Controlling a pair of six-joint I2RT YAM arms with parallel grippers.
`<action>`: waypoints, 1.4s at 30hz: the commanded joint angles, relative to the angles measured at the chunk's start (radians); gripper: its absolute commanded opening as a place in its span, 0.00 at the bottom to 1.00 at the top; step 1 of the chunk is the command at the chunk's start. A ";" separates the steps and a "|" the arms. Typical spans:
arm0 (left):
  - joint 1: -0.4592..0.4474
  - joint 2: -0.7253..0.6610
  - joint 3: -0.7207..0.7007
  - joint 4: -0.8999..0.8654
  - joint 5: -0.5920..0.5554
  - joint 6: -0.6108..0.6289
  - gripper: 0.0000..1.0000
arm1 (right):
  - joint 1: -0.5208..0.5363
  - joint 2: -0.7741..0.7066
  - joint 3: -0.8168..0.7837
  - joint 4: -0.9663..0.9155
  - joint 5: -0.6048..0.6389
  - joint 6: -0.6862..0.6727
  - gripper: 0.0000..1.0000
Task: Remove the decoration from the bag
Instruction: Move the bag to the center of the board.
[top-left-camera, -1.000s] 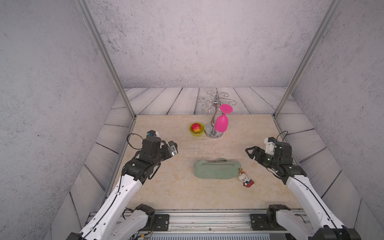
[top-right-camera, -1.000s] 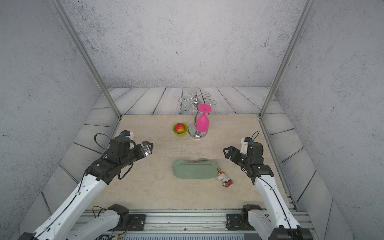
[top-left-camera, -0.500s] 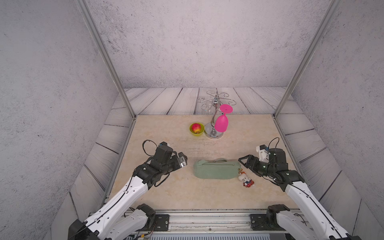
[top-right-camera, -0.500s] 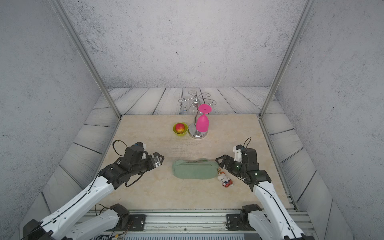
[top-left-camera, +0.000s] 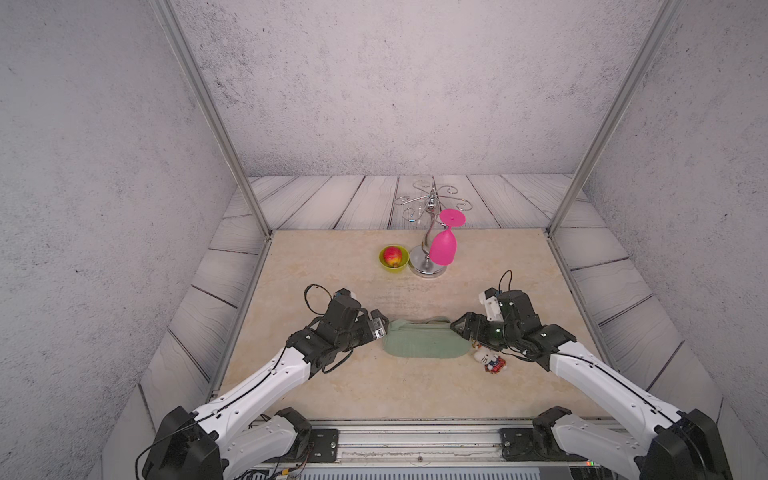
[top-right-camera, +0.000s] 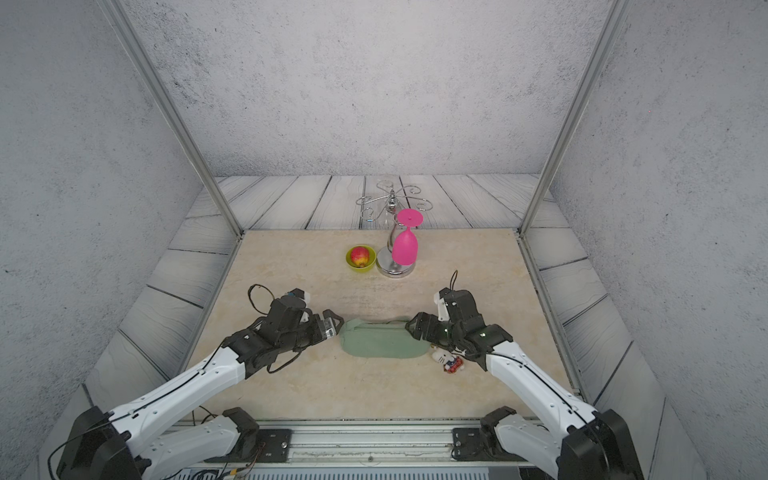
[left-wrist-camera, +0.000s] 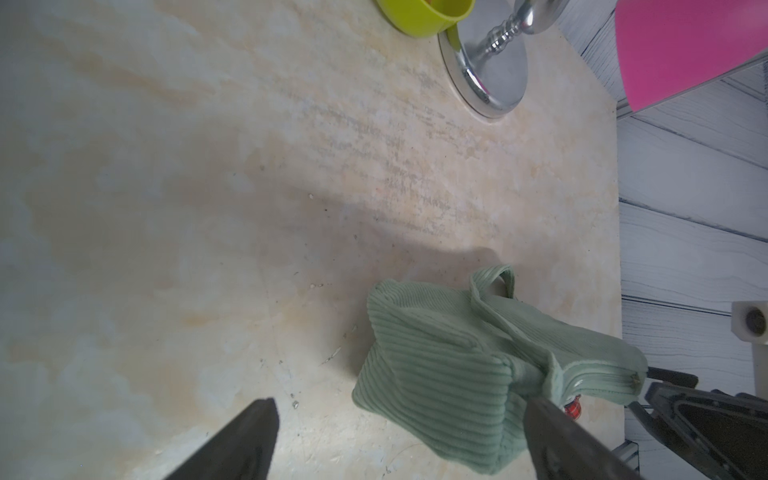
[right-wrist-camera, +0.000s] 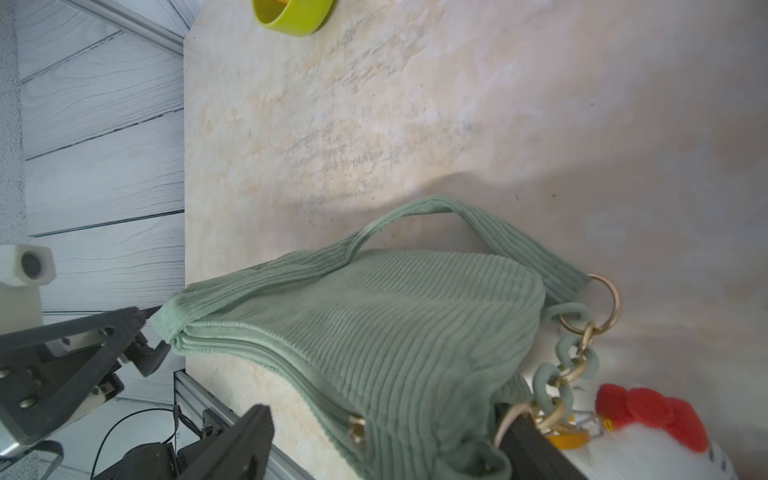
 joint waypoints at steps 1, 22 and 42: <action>-0.005 0.008 -0.015 0.045 -0.026 -0.010 0.99 | 0.038 0.032 0.033 0.032 0.040 0.021 0.86; 0.128 -0.033 -0.004 -0.030 -0.206 0.072 0.98 | 0.298 0.304 0.183 0.260 0.151 0.153 0.86; 0.341 -0.267 0.129 -0.277 -0.002 0.126 0.99 | 0.322 0.158 0.188 0.057 0.411 0.012 0.98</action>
